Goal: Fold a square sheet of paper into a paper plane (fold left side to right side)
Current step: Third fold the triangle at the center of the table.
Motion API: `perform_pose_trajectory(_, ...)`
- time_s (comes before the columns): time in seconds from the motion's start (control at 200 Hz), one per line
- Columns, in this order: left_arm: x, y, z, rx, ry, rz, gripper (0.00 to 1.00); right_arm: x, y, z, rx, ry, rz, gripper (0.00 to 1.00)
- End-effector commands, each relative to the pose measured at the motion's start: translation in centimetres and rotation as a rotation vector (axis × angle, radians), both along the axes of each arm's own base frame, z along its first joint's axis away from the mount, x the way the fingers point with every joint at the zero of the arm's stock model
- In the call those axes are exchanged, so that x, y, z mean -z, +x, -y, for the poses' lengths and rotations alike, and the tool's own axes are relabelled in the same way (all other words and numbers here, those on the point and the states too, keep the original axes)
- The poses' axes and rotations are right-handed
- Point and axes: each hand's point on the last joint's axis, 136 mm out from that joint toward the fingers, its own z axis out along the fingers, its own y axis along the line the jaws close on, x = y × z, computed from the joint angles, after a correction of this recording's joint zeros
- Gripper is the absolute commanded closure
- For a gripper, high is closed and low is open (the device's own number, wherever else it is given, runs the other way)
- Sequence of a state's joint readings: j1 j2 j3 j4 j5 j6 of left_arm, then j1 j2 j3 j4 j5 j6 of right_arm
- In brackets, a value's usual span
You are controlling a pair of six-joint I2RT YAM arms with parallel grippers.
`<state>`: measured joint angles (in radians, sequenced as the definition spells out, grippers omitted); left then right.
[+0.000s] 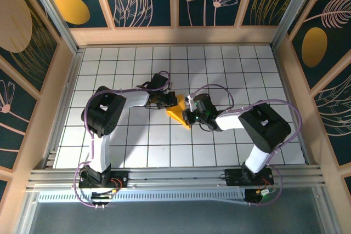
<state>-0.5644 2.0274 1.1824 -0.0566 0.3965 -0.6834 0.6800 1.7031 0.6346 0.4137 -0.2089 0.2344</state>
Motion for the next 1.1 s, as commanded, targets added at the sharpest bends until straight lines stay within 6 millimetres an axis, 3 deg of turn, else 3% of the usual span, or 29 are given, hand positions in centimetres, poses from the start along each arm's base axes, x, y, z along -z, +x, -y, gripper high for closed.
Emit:
perform_pose_trajectory(0.0, 4.0, -2.0, -1.5, 0.005, 0.108, -0.093, 1.00, 0.0, 0.9, 0.1, 0.007, -0.012, 0.020, 1.00)
perform_pose_trajectory(0.21, 3.7, -1.9, -1.4, 0.002, 0.100, -0.088, 1.00, 1.1, 0.6, 0.2, 0.002, -0.029, -0.006, 1.00)
perform_pose_trajectory(0.495, 1.8, -0.9, -0.7, -0.004, 0.068, -0.050, 1.00, 2.7, -0.4, 1.0, 0.002, -0.060, -0.047, 1.00)
perform_pose_trajectory(1.096, 3.3, -1.3, -1.2, -0.004, 0.099, -0.073, 1.00, -0.8, 0.3, -0.3, -0.023, 0.001, -0.001, 1.00)
